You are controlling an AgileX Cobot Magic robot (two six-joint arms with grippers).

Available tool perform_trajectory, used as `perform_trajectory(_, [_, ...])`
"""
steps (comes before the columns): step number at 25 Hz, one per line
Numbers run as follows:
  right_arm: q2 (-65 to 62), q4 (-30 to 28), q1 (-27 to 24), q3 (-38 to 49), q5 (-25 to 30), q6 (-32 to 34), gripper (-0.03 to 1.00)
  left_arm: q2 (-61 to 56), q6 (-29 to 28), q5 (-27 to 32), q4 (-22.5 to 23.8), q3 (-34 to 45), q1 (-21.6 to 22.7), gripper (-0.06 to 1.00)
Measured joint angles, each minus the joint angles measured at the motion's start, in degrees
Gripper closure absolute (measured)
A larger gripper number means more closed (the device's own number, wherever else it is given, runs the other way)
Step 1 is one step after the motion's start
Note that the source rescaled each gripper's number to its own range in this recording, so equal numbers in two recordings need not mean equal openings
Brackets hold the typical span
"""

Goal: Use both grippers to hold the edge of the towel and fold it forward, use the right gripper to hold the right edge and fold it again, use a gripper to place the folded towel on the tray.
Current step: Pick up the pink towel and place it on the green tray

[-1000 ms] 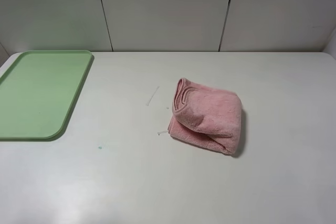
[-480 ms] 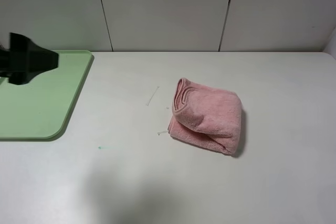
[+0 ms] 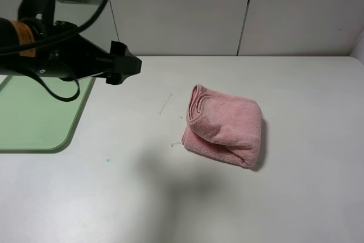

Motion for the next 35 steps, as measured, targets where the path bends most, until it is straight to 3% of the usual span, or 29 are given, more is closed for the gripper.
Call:
perform_trajectory(7, [0.00, 0.00, 0.00, 0.00, 0.00, 0.00, -0.03, 9.47, 0.00, -5.67, -0.85, -4.03, -1.02, -0.03])
perform_trajectory(15, [0.00, 0.00, 0.00, 0.00, 0.00, 0.00, -0.03, 19.28, 0.00, -6.03, -3.81, -10.01, -4.13, 0.02])
perform_trajectory(20, [0.00, 0.00, 0.00, 0.00, 0.00, 0.02, -0.03, 24.07, 0.00, -2.57, -4.54, -13.87, -6.49, 0.03])
perform_trajectory(35, [0.00, 0.04, 0.00, 0.00, 0.00, 0.02, -0.03, 35.67, 0.11, 3.42, -13.75, -22.79, -8.85, 0.08])
